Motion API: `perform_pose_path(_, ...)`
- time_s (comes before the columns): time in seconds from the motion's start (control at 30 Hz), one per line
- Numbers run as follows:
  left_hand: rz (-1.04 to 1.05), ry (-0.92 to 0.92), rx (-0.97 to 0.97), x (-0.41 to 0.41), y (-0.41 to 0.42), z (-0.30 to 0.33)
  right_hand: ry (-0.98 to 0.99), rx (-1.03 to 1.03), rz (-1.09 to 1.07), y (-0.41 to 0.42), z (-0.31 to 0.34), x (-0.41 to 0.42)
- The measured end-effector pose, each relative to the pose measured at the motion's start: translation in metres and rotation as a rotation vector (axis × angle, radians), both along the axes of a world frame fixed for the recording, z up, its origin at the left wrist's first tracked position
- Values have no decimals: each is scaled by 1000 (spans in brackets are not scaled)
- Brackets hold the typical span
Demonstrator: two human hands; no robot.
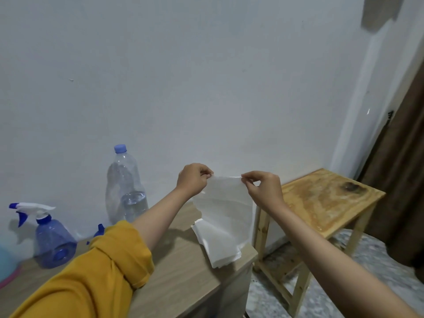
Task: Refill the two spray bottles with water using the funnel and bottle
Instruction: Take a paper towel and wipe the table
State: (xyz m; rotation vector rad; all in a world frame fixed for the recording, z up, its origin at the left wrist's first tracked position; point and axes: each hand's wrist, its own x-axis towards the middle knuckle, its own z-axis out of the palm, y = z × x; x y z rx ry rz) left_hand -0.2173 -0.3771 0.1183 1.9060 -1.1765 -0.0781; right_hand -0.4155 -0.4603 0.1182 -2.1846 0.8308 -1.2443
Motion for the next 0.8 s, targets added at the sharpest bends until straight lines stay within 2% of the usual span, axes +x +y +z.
perform_pose_path(0.23, 13, 12, -77, -9, -10, 8, -54, -73, -3, -7, 4, -1)
perform_pose_path(0.3, 35, -9, -100, -8, -12, 13, 3, -79, 32, -7, 7, 1)
perform_pose_path(0.43, 33, -26, -137, -3, -16, 23, -127, -77, 1, -11, 19, 6)
perform_pose_path(0.63, -2, -27, -134, 15, -2, 27, -143, 105, 151, 3, 21, 20)
perform_pose_path(0.8, 4, -53, -63, 50, 53, 11, -156, 274, 302, 55, -4, 43)
